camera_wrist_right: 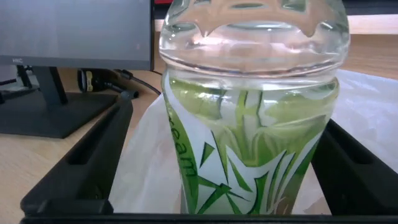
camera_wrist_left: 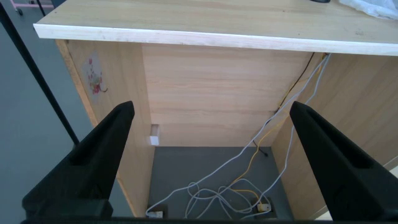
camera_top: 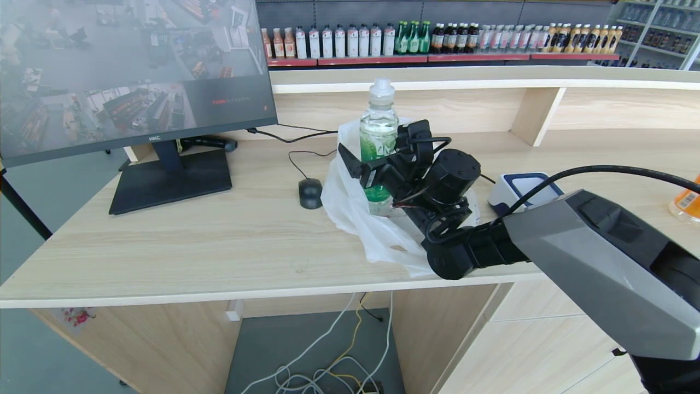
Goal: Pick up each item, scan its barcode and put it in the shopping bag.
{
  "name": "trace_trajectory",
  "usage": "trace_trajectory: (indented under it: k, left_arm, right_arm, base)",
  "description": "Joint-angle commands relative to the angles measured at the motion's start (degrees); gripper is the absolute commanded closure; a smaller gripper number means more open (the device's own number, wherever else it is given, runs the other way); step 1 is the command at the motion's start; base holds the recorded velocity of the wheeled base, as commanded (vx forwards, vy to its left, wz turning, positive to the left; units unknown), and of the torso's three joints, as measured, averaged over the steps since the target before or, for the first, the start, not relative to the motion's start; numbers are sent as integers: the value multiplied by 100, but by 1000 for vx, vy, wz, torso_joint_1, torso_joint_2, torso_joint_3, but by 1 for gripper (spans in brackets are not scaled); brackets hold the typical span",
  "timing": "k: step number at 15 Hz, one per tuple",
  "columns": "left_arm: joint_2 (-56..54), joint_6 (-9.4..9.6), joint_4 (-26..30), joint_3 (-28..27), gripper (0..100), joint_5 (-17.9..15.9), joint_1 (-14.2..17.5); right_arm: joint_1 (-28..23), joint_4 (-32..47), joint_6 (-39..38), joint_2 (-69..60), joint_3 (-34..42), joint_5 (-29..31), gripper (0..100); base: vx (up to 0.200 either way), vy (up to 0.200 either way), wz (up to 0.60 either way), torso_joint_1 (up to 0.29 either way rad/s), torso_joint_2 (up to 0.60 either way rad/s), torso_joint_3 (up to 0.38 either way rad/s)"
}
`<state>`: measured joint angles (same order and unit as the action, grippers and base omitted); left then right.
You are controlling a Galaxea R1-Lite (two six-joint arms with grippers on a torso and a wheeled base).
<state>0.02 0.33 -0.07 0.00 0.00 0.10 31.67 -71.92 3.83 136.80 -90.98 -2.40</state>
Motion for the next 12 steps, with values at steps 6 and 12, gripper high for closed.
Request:
trace_trajectory:
  k: [6, 12]
  left_arm:
    - [-2, 2, -1, 0, 0, 0, -1]
    - [-2, 2, -1, 0, 0, 9, -1]
  right_arm:
    - [164, -129, 48, -796, 862, 38, 0]
    - [234, -1201, 57, -2079, 3174, 29, 0]
  base:
    - [0, 0, 0, 0, 0, 0]
    - [0, 0, 0, 0, 0, 0]
